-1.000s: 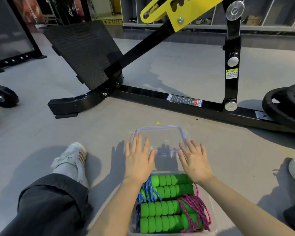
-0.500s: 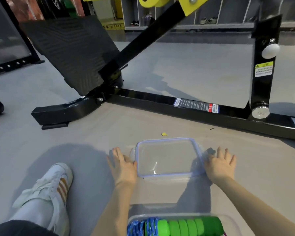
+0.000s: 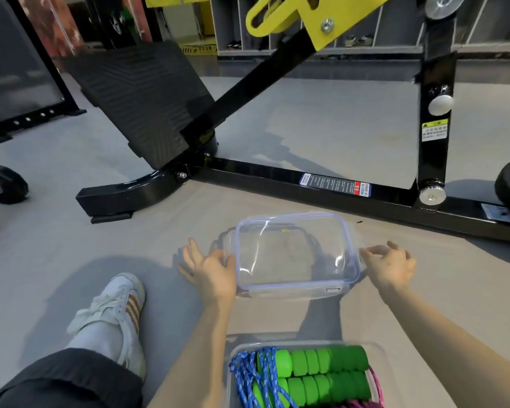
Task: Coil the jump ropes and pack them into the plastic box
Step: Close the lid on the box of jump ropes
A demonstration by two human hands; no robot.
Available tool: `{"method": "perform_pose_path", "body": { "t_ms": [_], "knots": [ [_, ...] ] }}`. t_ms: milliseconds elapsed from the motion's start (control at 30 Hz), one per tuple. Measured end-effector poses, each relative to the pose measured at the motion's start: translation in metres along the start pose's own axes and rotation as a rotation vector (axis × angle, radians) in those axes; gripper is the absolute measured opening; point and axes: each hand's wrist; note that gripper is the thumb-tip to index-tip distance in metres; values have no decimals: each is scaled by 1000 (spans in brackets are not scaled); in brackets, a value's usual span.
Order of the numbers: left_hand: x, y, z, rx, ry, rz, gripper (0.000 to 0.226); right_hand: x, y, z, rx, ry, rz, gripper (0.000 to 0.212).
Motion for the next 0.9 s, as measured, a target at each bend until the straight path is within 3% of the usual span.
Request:
{"method": "perform_pose_path", "body": {
  "t_ms": [200, 400, 900],
  "knots": [
    [42, 36, -69, 18, 91, -13, 13, -4, 38, -62, 43, -84, -18, 25],
    [25, 110, -119, 12, 63, -73, 15, 38, 116, -93, 32, -83, -31, 22],
    [-49, 192, -117, -11, -19, -142, 11, 122, 180, -73, -86, 25, 12, 18]
  ]
}}
Point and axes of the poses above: each hand's wrist, its own y-axis away from the middle knuckle, its own z-axis out of the palm, x = y × z, and after that the axes turned 9 degrees about y, right-handed
